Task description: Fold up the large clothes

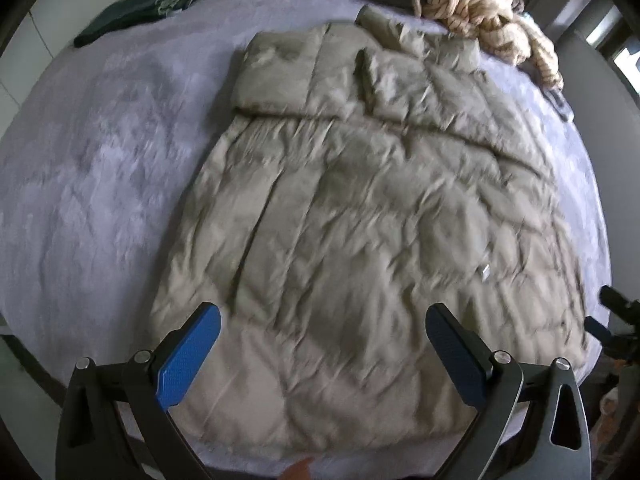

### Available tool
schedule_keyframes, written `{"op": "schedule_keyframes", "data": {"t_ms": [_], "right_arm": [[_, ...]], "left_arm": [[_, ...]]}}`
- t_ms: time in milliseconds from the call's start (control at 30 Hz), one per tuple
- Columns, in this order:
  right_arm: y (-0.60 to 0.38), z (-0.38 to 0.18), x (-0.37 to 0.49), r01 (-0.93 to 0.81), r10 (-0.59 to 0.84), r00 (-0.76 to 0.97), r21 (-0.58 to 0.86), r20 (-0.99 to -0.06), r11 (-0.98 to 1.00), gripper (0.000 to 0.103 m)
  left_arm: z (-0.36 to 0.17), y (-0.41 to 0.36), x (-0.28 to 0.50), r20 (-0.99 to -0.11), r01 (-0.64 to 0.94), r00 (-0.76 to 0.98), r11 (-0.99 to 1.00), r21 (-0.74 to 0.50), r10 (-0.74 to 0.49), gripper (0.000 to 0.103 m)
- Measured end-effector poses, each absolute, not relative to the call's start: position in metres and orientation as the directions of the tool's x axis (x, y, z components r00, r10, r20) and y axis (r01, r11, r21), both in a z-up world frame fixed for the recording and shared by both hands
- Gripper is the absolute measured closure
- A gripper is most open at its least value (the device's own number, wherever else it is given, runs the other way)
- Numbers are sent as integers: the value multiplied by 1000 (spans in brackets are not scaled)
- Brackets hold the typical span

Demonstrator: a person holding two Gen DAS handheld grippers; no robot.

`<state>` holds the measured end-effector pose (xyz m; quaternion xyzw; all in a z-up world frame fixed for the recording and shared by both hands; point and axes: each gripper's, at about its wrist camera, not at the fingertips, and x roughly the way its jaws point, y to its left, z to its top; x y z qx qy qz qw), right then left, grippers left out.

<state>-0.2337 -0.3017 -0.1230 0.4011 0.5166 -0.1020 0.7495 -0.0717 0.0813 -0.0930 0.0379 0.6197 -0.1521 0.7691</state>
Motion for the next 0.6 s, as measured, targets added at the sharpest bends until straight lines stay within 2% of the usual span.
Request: {"op": "schedule_keyframes", "data": {"t_ms": [167, 333, 600], "right_arm": [[-293, -128, -265, 610, 282, 434, 510, -855, 607, 0], [-291, -139, -297, 662, 302, 417, 514, -857, 545, 0], [-310, -160, -320, 726, 353, 388, 518, -851, 452, 0]], "left_arm": [[-111, 114, -88, -976, 262, 142, 957, -124, -166, 1], [-127, 151, -104, -979, 184, 79, 968, -170, -187, 1], [-142, 181, -127, -949, -12, 34, 949, -315, -315, 1]]}}
